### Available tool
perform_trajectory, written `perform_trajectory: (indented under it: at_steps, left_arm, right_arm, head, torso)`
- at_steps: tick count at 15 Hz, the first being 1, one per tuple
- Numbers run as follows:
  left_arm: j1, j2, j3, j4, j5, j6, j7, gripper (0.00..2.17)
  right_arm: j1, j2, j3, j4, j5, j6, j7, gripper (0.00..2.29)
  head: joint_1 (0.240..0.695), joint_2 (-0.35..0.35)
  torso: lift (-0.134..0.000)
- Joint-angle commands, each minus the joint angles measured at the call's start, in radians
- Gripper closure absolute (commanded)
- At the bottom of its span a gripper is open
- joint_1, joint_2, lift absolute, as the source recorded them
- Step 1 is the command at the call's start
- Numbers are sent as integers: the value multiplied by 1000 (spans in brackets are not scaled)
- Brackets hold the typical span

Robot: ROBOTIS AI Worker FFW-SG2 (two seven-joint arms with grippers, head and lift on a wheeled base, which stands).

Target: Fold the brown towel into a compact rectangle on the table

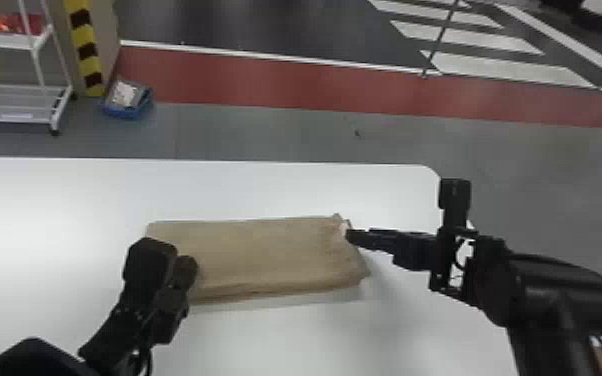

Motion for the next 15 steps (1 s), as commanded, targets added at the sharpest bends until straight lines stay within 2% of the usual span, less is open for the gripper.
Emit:
perform_trajectory:
  at_steps: [1,7,8,12,14,15]
  left_arm:
    - [-4,0,4,2,3,0,-1,2128]
    - [-7,0,6,8,5,0,-3,2128]
    - [-7,0,6,8,5,0,-3,2128]
    - [-7,0,6,6,7,0,-3,2128]
    - [-6,2,3,6,7,3,-1,2128]
    - [-4,2,1,6,5,3,-1,2128]
  right_arm:
    - [-18,0,30,35,19,-13,0,404]
    - [-35,0,71,87,27,-19,14,410]
    - [-35,1,76,88,29,-19,17,505]
    - [-38,-2,90,90,33,-3,35,593]
    - [-44,-3,94,90,35,9,48,761]
    - [-43,-2,94,88,35,12,52,765]
  head:
    - [695,-247]
    - [695,-226]
    - [695,-222]
    - [695,-210]
    - [695,-208]
    - [695,-205]
  torso:
    - [-125]
    - [-125]
    - [-125]
    - [-125]
    - [-125]
    - [-125]
